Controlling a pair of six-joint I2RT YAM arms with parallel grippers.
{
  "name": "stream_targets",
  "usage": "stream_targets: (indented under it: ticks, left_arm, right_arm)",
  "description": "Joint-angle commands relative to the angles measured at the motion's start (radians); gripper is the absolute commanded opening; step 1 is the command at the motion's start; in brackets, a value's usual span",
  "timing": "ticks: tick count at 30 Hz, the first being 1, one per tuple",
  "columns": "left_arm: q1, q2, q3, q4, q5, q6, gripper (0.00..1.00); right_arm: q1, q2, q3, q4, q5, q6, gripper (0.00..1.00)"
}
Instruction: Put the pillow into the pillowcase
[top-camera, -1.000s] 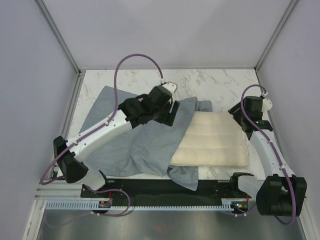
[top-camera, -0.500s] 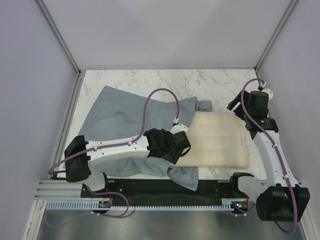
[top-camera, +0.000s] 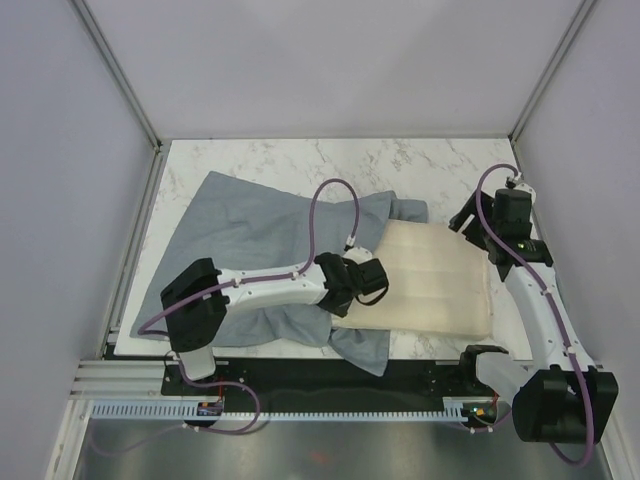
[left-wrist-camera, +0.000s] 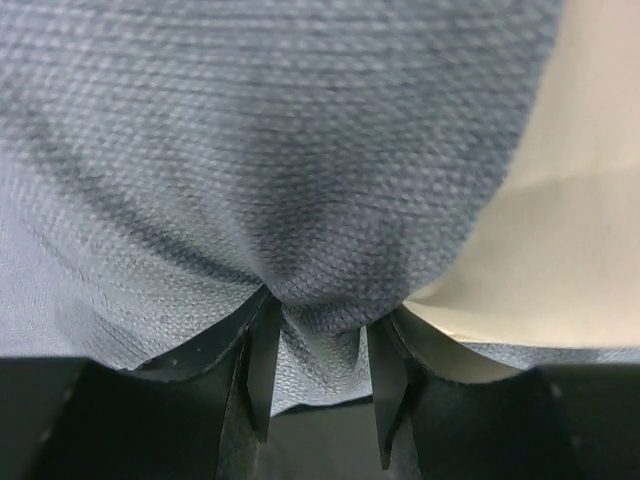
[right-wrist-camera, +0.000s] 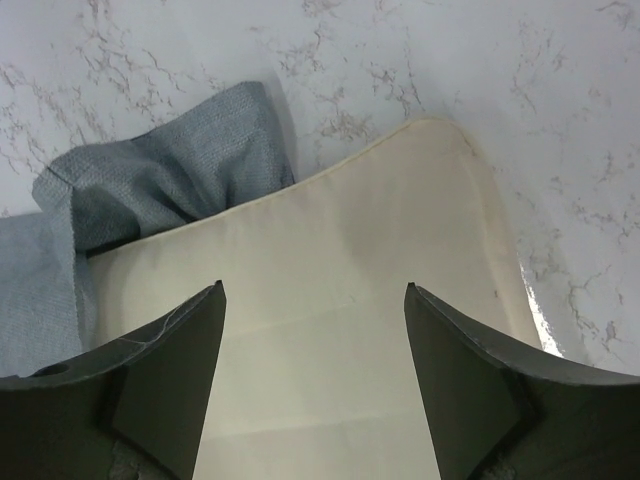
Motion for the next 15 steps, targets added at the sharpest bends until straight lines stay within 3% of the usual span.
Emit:
stream_targets:
  ticks: [1,2,3,8,13,15]
  left_arm:
    - [0.113,0.026,0.011,0.011,-0.054,-0.033,0.45]
    - [0.175,0.031,0.022,0.042,-0.056,0.103,0.15]
    - [0.206,0.037,0.031,0.212,0.028,0.123,0.02]
    - [0.375,0.126,0.221,0.249,0.053,0.209,0.02]
    - [0.478,0.119,0.315,0.251,0.094,0.241,0.02]
    - [0.523,0.076,0.315,0.251,0.111,0.258,0.13]
  right_arm:
    - [0.011,-0.003,-0.037,0.029,-0.063,-0.018,0.80]
    - [0.019,-0.005,-0.048,0.039,-0.068,-0.015,0.80]
    - [0.027,-0.005,-0.059,0.055,-0.077,-0.011,0.80]
    - [0.181,0.001,-0.088,0.123,-0.212,-0.061,0.78]
    - [0.428,0.023,-0.011,0.129,-0.179,-0.147,0.80]
    - [0.485,0.029,-0.001,0.134,-0.154,-0.202,0.84]
